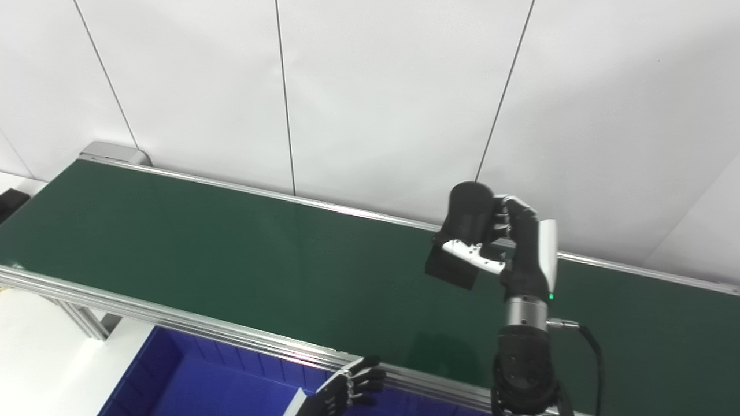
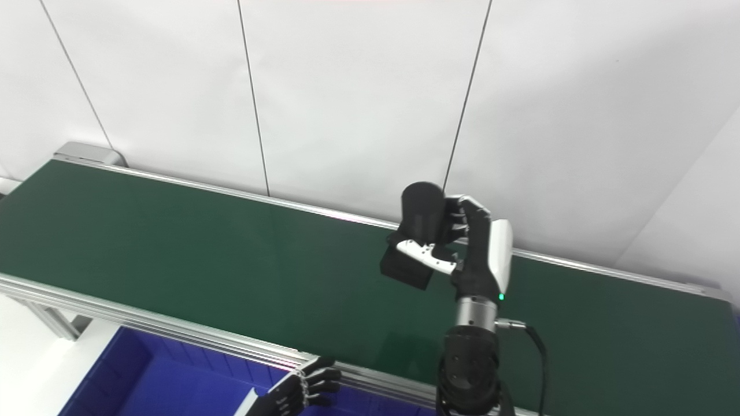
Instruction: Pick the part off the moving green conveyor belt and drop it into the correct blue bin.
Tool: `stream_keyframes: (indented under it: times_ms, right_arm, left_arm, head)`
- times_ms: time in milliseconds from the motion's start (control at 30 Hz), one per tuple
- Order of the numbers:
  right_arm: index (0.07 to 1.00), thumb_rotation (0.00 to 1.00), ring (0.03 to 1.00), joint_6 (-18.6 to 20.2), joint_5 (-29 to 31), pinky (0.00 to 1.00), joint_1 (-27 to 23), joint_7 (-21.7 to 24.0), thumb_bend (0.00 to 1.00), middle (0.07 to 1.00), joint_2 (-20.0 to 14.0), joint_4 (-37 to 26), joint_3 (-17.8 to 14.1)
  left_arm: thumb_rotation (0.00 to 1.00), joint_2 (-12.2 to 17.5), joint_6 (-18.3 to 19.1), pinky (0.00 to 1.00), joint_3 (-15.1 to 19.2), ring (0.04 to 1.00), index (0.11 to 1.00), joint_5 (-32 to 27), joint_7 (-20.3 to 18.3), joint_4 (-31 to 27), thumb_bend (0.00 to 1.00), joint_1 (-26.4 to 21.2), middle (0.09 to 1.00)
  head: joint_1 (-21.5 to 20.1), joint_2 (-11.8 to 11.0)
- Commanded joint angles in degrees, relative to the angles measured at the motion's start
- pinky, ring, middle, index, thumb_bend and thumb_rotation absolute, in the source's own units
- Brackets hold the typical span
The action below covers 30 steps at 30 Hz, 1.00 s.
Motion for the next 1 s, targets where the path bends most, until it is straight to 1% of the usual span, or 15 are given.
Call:
stream_keyframes:
  times_ms: [0, 133, 200, 233, 267, 367, 400, 500, 600, 633, 667, 700, 733, 767, 967]
  right_arm:
    - [0.548, 0.0, 0.371, 2.0, 0.5, 0.29, 0.1, 1.2, 0.51, 0.494, -0.4, -5.6, -1.1]
    - [0.552, 0.0, 0.363, 4.8, 0.6, 0.27, 3.7, 3.0, 0.51, 0.492, -1.0, -13.5, -2.5]
    - [0.552, 0.0, 0.365, 5.0, 0.2, 0.26, 5.4, 3.6, 0.51, 0.494, -1.6, -16.5, -2.7]
    - [0.551, 0.0, 0.366, 5.3, -0.1, 0.26, 6.0, 3.8, 0.51, 0.493, -1.7, -17.7, -2.7]
    - [0.551, 0.0, 0.366, 5.6, -0.4, 0.26, 6.4, 3.9, 0.51, 0.493, -1.7, -18.4, -2.7]
    - [0.542, 0.0, 0.372, 6.2, -0.8, 0.27, 9.4, 4.9, 0.51, 0.497, -2.2, -23.1, -2.8]
    - [0.544, 0.0, 0.372, 6.5, -0.9, 0.27, 10.2, 5.1, 0.51, 0.495, -2.2, -24.3, -2.9]
    - [0.543, 0.0, 0.373, 7.1, -1.3, 0.27, 13.0, 5.7, 0.51, 0.495, -1.9, -27.7, -3.2]
    - [0.538, 0.0, 0.383, 7.6, -1.0, 0.29, 15.3, 6.2, 0.51, 0.501, -1.6, -30.5, -3.6]
    - [0.535, 0.0, 0.387, 8.1, -1.1, 0.3, 16.0, 6.2, 0.51, 0.502, -1.2, -31.4, -3.8]
    - [0.534, 0.0, 0.389, 8.5, -1.2, 0.31, 16.4, 6.3, 0.51, 0.502, -0.9, -32.0, -3.8]
    - [0.534, 0.0, 0.389, 8.6, -1.7, 0.31, 17.5, 6.1, 0.51, 0.502, -0.9, -32.9, -4.0]
    - [0.529, 0.0, 0.394, 8.6, -2.1, 0.32, 18.2, 6.0, 0.51, 0.502, -0.9, -33.5, -4.1]
    - [0.525, 0.0, 0.396, 7.9, -2.4, 0.32, 19.4, 5.6, 0.52, 0.503, -1.0, -34.0, -4.3]
    - [0.526, 0.0, 0.39, 5.9, -3.2, 0.31, 26.0, 2.5, 0.51, 0.508, 0.4, -34.6, -6.2]
  left_arm:
    - [0.64, 0.7, -2.3, 0.72, 0.4, 0.787, 0.869, -0.9, -0.9, -1.0, 0.84, 0.1, 0.824]
    - [0.64, 1.7, -2.3, 0.73, 1.4, 0.792, 0.875, -2.6, -1.7, -1.2, 0.82, 0.0, 0.826]
    - [0.65, 2.1, -2.3, 0.74, 2.1, 0.794, 0.875, -3.8, -2.3, -1.2, 0.83, -0.2, 0.826]
    - [0.65, 2.5, -2.3, 0.74, 2.5, 0.794, 0.874, -4.5, -2.7, -1.3, 0.83, -0.3, 0.825]
    - [0.65, 2.6, -2.3, 0.74, 2.8, 0.794, 0.874, -4.9, -3.0, -1.3, 0.83, -0.3, 0.825]
    - [0.67, 3.7, -2.2, 0.74, 4.0, 0.796, 0.877, -6.4, -4.1, -1.7, 0.83, -0.4, 0.828]
    - [0.68, 4.0, -2.2, 0.74, 4.3, 0.796, 0.878, -6.8, -4.4, -1.8, 0.84, -0.5, 0.828]
    - [0.68, 5.1, -2.0, 0.75, 5.5, 0.8, 0.878, -8.8, -5.7, -1.6, 0.85, -0.8, 0.83]
    - [0.68, 5.9, -1.7, 0.74, 6.5, 0.799, 0.876, -10.3, -6.7, -1.7, 0.87, -1.0, 0.829]
    - [0.68, 6.2, -1.5, 0.74, 6.9, 0.798, 0.875, -10.9, -7.0, -1.9, 0.87, -1.2, 0.827]
    - [0.68, 6.4, -1.4, 0.74, 7.2, 0.796, 0.874, -11.2, -7.3, -1.9, 0.88, -1.3, 0.826]
    - [0.68, 6.8, -1.5, 0.74, 7.7, 0.795, 0.874, -11.5, -7.6, -1.7, 0.88, -1.7, 0.825]
    - [0.69, 7.1, -1.6, 0.73, 8.0, 0.789, 0.873, -11.7, -7.9, -1.5, 0.87, -1.9, 0.82]
    - [0.69, 7.5, -1.4, 0.72, 8.5, 0.784, 0.873, -11.9, -8.0, -1.5, 0.87, -2.2, 0.817]
    - [0.67, 9.3, 0.4, 0.71, 10.5, 0.764, 0.856, -14.5, -9.6, -1.9, 0.88, -3.3, 0.801]
  head:
    - [-2.1, 0.5]
    - [-6.6, 1.8]
    - [-8.7, 2.4]
    - [-10.9, 3.2]
    - [-10.9, 3.2]
    - [-15.4, 4.6]
    - [-15.7, 4.7]
    - [-19.3, 6.0]
    - [-21.0, 7.1]
    - [-22.7, 8.0]
    - [-22.7, 8.0]
    - [-24.9, 9.1]
    - [-24.9, 9.1]
    - [-26.6, 10.0]
    - [-29.7, 11.7]
